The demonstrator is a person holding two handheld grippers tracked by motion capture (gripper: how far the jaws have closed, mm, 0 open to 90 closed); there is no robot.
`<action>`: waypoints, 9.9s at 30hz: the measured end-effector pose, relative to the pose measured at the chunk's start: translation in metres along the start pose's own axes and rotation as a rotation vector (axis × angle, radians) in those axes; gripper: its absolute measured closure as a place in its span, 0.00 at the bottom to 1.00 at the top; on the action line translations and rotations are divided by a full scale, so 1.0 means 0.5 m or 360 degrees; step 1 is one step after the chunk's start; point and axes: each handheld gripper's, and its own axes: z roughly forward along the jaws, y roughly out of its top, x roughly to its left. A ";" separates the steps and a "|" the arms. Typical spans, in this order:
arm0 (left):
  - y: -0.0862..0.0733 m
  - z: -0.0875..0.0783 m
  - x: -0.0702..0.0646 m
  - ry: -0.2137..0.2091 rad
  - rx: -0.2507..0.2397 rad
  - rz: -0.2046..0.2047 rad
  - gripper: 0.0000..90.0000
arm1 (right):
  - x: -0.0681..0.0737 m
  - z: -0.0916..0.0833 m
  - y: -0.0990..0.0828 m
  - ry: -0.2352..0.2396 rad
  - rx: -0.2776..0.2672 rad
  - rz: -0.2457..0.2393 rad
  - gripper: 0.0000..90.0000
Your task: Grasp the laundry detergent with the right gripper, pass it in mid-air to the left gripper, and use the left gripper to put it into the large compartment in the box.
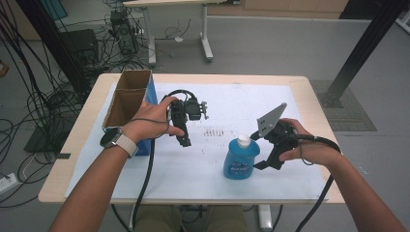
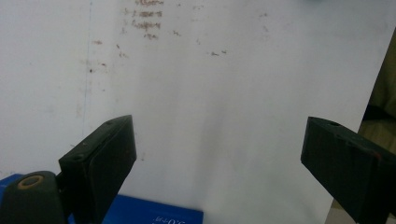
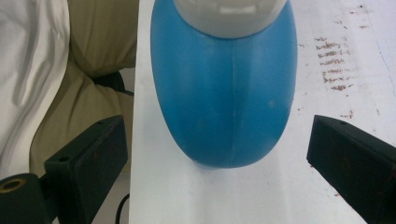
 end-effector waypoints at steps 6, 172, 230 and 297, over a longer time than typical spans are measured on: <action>0.000 0.000 0.000 0.0001 0.0001 0.0003 0.12 | 0.000 0.000 0.001 -0.0002 -0.0004 -0.0002 0.06; -0.001 0.029 0.006 -0.0025 0.0012 -0.0036 0.12 | -0.009 0.113 -0.058 0.0034 -0.0353 -0.0021 0.22; 0.002 0.036 0.007 -0.0033 0.0009 -0.0043 0.12 | -0.008 0.129 -0.068 0.0030 -0.0448 -0.0066 0.33; 0.003 0.037 0.006 -0.0040 0.0008 -0.0045 0.12 | -0.009 0.138 -0.079 0.0041 -0.0530 -0.0101 0.47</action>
